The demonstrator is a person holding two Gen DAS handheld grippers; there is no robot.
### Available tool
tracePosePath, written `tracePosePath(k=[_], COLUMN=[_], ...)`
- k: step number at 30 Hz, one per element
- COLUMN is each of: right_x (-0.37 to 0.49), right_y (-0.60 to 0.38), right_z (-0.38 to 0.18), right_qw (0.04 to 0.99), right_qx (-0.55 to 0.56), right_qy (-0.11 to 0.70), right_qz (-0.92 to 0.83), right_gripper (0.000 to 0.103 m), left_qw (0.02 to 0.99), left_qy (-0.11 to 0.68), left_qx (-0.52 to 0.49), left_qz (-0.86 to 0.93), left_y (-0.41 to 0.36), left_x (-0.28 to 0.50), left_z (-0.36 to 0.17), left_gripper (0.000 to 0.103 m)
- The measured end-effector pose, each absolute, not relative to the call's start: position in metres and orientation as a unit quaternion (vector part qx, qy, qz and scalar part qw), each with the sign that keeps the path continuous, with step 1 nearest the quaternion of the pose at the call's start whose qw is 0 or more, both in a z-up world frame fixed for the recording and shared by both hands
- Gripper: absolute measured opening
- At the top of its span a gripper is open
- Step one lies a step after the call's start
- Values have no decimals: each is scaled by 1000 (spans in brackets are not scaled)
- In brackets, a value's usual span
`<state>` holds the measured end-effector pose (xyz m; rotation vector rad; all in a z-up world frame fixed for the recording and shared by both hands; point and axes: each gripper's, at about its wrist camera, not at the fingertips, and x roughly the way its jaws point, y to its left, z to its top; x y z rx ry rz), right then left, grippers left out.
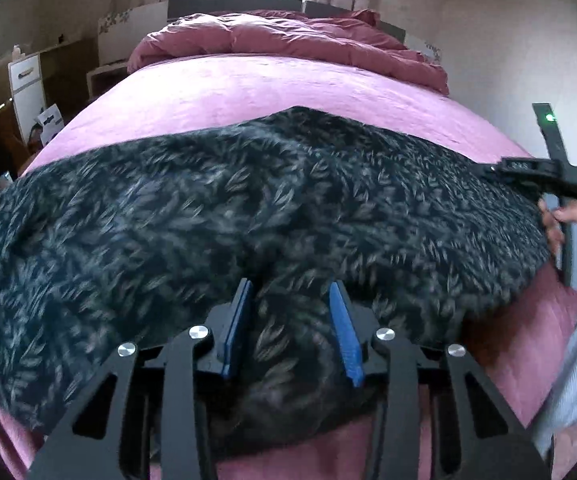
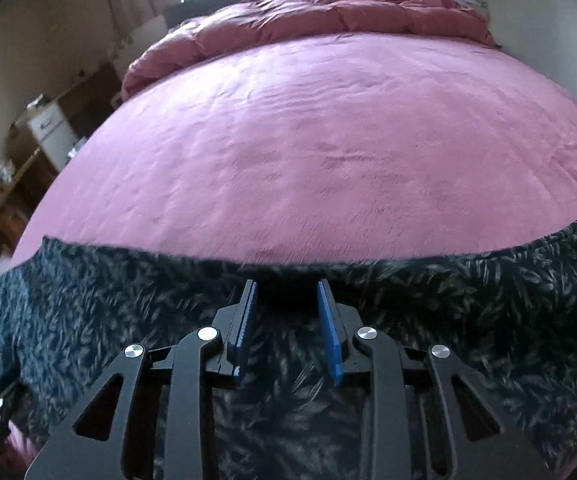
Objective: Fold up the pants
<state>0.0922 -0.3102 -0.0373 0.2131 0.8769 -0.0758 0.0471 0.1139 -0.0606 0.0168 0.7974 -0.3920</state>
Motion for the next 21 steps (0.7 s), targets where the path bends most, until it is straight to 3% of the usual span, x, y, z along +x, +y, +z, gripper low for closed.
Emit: tracePosePath(k=[5,8,9,16,21], right_x=[91,76,70,60,67], right_y=[-305,-304,-305,-297,-302], right_z=[-33,-24,-20,-17,-25], right_qw=[907,910,912,915,909], right_qx=[86,115,127,120,120], right_qy=[409,395,388,384,396], right_qz=[-42,-44,-41,-23,-43], right_gripper=[28,36,39,39,39], left_qw=[905,907,910,900,889], left_qy=[379,375,364,364,406], left_qx=[18,8,6,101,82], left_qz=[-192,-192,-199,-220,-196], left_y=[118,109,103,31,12], left_x=[36,39,40,102,162], left_z=[-52,-36,-26,4,-9], left_gripper=[41,66,69,70,59])
